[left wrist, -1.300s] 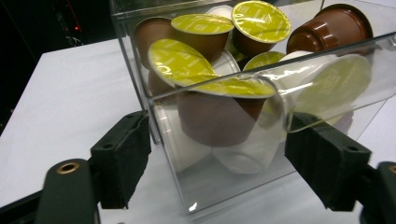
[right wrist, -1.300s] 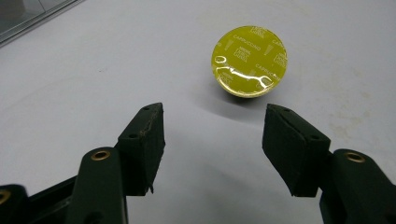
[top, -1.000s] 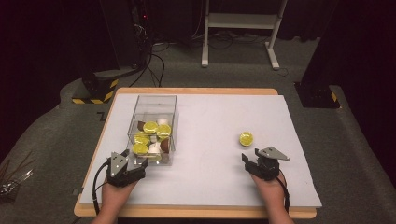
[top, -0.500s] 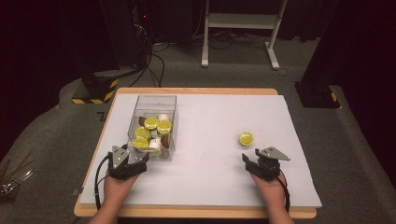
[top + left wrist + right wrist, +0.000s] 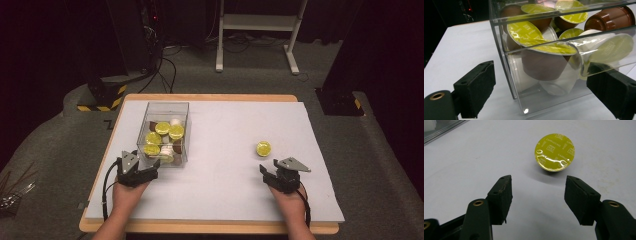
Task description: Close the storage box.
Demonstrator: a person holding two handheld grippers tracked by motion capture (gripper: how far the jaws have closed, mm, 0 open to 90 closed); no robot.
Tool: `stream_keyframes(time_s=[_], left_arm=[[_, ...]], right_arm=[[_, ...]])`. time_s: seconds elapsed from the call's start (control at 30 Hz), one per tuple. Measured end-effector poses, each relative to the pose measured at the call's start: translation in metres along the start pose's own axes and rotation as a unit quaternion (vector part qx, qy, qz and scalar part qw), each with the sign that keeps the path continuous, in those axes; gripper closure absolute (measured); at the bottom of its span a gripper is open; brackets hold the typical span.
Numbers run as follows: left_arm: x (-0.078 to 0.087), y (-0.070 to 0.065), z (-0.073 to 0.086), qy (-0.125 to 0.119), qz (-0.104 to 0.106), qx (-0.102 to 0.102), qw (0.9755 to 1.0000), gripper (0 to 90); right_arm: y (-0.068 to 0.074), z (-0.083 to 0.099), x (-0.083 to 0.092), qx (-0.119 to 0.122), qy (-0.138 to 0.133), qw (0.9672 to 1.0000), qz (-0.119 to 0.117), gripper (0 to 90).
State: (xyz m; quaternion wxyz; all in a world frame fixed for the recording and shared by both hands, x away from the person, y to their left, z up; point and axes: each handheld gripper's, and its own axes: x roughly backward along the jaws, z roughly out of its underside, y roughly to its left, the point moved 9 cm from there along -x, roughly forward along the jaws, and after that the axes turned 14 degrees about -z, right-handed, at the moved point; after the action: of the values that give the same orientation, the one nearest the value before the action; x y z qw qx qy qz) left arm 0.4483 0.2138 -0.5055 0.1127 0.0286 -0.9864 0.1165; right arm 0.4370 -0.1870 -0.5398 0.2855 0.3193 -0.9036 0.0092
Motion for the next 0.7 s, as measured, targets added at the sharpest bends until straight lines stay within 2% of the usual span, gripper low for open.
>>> stream_keyframes(time_s=[0.27,0.33,0.43,0.57,0.7], left_arm=[[-0.011,0.003,-0.003,0.003,-0.009,0.006,0.9999,10.0],[-0.014,0.002,-0.004,0.003,-0.011,0.013,0.9998,10.4],[-0.018,0.002,-0.005,0.004,-0.011,0.014,0.9998,11.2],[-0.021,0.003,-0.005,0.005,-0.012,0.029,0.9995,11.5],[-0.025,0.003,-0.005,0.007,-0.013,0.030,0.9995,12.1]], right_arm=[[-0.001,0.000,0.000,-0.001,0.000,1.0000,0.000,39.4],[-0.001,0.000,0.000,0.001,-0.001,1.0000,0.000,39.4],[-0.001,0.000,0.001,0.001,-0.002,1.0000,-0.001,39.4],[-0.001,0.000,0.001,0.001,-0.002,1.0000,-0.001,39.4],[0.000,-0.001,0.000,0.001,-0.001,1.0000,-0.001,39.5]])
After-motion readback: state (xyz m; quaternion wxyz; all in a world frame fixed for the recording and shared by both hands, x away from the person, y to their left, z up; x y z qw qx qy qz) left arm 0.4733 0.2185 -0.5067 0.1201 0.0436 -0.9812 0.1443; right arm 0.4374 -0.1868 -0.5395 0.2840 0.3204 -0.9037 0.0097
